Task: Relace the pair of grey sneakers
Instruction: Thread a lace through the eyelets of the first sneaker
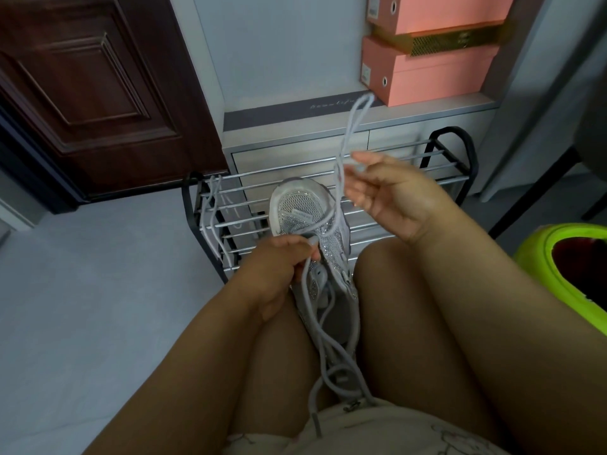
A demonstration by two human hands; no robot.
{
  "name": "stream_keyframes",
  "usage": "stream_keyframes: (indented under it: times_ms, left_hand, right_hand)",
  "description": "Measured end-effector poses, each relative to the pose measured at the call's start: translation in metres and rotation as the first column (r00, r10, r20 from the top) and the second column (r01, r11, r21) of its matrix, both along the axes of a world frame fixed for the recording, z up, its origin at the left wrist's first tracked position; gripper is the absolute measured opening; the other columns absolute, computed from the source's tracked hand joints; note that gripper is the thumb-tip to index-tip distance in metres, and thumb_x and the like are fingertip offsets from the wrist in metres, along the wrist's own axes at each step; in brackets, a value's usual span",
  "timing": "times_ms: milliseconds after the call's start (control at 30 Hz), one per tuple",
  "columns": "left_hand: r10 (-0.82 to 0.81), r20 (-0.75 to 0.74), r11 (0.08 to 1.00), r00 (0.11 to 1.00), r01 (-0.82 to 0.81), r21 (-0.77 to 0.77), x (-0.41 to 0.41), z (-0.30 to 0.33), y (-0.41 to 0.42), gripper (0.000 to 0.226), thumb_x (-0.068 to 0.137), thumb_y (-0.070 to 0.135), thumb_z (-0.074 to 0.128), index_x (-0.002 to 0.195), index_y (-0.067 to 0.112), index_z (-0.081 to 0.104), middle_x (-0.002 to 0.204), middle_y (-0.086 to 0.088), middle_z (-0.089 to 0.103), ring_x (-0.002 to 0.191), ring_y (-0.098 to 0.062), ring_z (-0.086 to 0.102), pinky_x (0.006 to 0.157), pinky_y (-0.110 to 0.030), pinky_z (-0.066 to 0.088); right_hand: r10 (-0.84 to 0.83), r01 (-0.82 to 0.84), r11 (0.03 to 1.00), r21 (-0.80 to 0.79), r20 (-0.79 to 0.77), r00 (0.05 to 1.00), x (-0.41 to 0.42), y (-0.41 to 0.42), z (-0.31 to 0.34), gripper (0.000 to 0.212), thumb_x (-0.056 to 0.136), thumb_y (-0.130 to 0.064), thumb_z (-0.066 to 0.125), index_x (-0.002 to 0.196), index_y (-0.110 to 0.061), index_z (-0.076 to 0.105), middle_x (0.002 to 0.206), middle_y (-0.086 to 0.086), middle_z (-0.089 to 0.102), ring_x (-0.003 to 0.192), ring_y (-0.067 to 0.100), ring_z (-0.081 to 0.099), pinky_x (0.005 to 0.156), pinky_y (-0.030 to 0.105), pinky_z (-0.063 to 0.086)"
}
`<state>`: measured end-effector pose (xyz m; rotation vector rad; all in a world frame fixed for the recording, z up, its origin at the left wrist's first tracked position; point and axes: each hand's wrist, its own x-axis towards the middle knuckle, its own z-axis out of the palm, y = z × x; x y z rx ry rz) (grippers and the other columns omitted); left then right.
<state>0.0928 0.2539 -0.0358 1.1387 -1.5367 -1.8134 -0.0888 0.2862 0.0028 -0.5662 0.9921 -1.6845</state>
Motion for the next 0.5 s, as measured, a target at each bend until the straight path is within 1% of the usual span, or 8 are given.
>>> stream_keyframes:
  times_ms: [33, 100, 167, 200, 267, 300, 400, 500]
  left_hand:
    - [0.003, 0.002, 1.000, 1.000, -0.003, -0.001, -0.001, 0.000, 0.000, 0.038, 0.093, 0.009, 0.053, 0.056, 0.009, 0.060, 0.056, -0.011, 0.048, 0.053, -0.022, 0.043, 0.056, -0.029, 0.035]
    - [0.003, 0.007, 1.000, 1.000, -0.003, -0.002, -0.001, 0.000, 0.000, 0.036, 0.093, 0.009, 0.053, 0.058, 0.008, 0.060, 0.055, -0.010, 0.050, 0.053, -0.021, 0.045, 0.056, -0.029, 0.037]
    - [0.000, 0.009, 1.000, 1.000, 0.000, 0.001, -0.002, 0.000, 0.001, 0.034, 0.093, 0.011, 0.054, 0.060, 0.008, 0.060, 0.055, -0.009, 0.052, 0.053, -0.021, 0.048, 0.057, -0.028, 0.040]
    - [-0.002, 0.010, 1.000, 1.000, 0.002, 0.002, -0.001, 0.000, 0.001, 0.033, 0.093, 0.012, 0.054, 0.061, 0.008, 0.060, 0.056, -0.010, 0.053, 0.053, -0.021, 0.049, 0.057, -0.028, 0.041]
    - [0.000, 0.012, 1.000, 1.000, 0.000, 0.004, -0.001, 0.000, 0.001, 0.032, 0.093, 0.012, 0.054, 0.062, 0.007, 0.059, 0.059, -0.012, 0.052, 0.055, -0.022, 0.049, 0.057, -0.028, 0.041]
    - [0.003, 0.012, 1.000, 1.000, -0.003, 0.009, -0.001, 0.000, 0.002, 0.031, 0.093, 0.012, 0.054, 0.063, 0.007, 0.059, 0.061, -0.014, 0.053, 0.055, -0.023, 0.049, 0.058, -0.028, 0.042]
    - [0.014, 0.024, 1.000, 1.000, -0.014, 0.014, -0.001, 0.001, 0.001, 0.030, 0.094, 0.013, 0.054, 0.064, 0.006, 0.059, 0.063, -0.016, 0.052, 0.057, -0.025, 0.049, 0.060, -0.030, 0.042]
    - [0.026, 0.031, 1.000, 0.999, -0.026, 0.011, -0.001, 0.001, 0.001, 0.031, 0.094, 0.014, 0.055, 0.064, 0.007, 0.060, 0.061, -0.014, 0.052, 0.055, -0.023, 0.049, 0.057, -0.028, 0.042]
  right_hand:
    - [0.032, -0.025, 0.998, 0.061, -0.104, 0.994, 0.004, 0.000, -0.003, 0.020, 0.087, 0.002, 0.054, 0.105, -0.008, 0.055, 0.089, 0.011, 0.068, 0.074, 0.017, 0.064, 0.068, 0.025, 0.053]
    - [0.094, -0.042, 0.983, 0.179, -0.290, 0.952, 0.013, 0.000, -0.008, 0.029, 0.084, -0.002, 0.062, 0.111, -0.007, 0.053, 0.087, 0.012, 0.067, 0.070, 0.017, 0.062, 0.066, 0.025, 0.052]
    - [0.063, 0.032, 0.974, 0.224, -0.404, 0.912, 0.019, -0.002, -0.009, 0.035, 0.082, 0.001, 0.064, 0.114, -0.005, 0.052, 0.079, 0.011, 0.068, 0.064, 0.016, 0.063, 0.062, 0.025, 0.053]
    - [0.041, 0.055, 0.974, 0.220, -0.406, 0.913, 0.019, -0.004, -0.007, 0.031, 0.084, 0.004, 0.060, 0.113, -0.005, 0.052, 0.073, 0.009, 0.068, 0.059, 0.015, 0.064, 0.059, 0.025, 0.053]
    - [0.026, 0.040, 0.978, 0.203, -0.313, 0.949, 0.011, -0.008, -0.002, 0.025, 0.089, 0.008, 0.049, 0.111, -0.004, 0.052, 0.062, 0.006, 0.066, 0.054, 0.015, 0.065, 0.057, 0.026, 0.056]
    - [0.026, 0.032, 0.979, 0.201, -0.275, 0.961, 0.006, -0.010, 0.001, 0.026, 0.090, 0.009, 0.046, 0.111, -0.004, 0.052, 0.062, 0.007, 0.065, 0.054, 0.016, 0.064, 0.058, 0.027, 0.057]
    - [0.051, 0.004, 0.980, 0.197, -0.273, 0.961, -0.007, -0.013, 0.005, 0.030, 0.089, 0.009, 0.044, 0.113, -0.007, 0.053, 0.070, 0.009, 0.063, 0.060, 0.018, 0.064, 0.059, 0.029, 0.056]
    - [0.071, -0.053, 0.994, 0.099, -0.193, 0.979, -0.017, -0.011, -0.001, 0.033, 0.087, 0.009, 0.045, 0.109, -0.013, 0.056, 0.074, 0.003, 0.068, 0.070, 0.015, 0.066, 0.059, 0.025, 0.052]
